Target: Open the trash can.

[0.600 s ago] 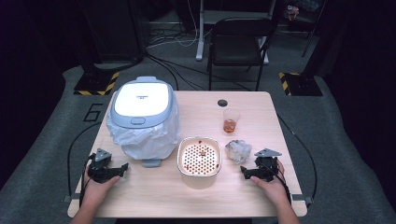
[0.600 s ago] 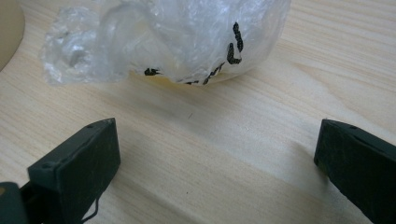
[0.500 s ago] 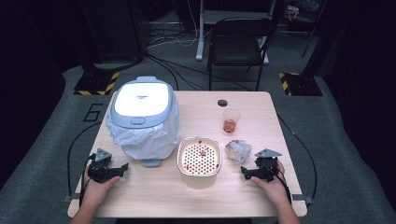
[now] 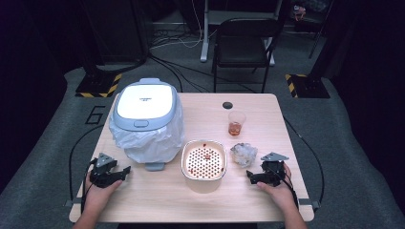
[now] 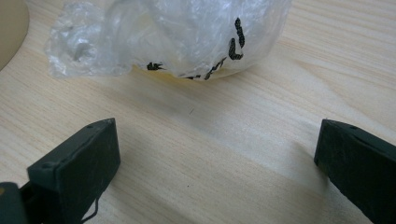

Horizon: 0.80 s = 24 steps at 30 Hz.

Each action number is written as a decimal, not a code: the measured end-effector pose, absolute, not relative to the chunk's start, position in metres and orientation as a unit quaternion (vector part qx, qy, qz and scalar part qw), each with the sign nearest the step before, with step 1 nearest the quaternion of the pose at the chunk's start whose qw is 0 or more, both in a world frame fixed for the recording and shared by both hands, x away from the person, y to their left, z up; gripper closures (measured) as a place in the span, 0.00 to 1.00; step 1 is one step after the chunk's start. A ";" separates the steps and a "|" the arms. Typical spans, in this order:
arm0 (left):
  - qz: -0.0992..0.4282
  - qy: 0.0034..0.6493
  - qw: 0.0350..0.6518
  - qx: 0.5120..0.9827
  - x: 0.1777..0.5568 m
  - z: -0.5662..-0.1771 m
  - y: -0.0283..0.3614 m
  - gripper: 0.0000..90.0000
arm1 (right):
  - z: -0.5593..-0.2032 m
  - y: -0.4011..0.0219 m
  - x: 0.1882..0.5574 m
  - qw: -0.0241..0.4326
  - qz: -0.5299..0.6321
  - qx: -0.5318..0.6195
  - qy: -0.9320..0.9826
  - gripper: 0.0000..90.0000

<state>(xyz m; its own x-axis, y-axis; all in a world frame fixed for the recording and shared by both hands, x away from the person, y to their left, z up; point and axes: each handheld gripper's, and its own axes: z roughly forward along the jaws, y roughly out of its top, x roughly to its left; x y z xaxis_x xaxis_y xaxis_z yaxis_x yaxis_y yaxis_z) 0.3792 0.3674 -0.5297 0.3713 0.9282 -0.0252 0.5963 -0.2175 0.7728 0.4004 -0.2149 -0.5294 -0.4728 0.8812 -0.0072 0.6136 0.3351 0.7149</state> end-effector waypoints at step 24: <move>0.154 0.458 0.413 0.772 0.355 -0.494 0.325 0.81 | -0.529 -0.215 0.400 0.202 0.331 0.472 0.792 0.00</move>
<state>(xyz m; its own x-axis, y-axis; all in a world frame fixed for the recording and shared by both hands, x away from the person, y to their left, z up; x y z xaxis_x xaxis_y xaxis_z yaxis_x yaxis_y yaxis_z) 0.3551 0.3248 -0.4940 0.5337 0.8339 -0.1405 0.5803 -0.2403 0.7781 0.4004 -0.2150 -0.5294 -0.4733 0.8809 -0.0083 0.6131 0.3361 0.7149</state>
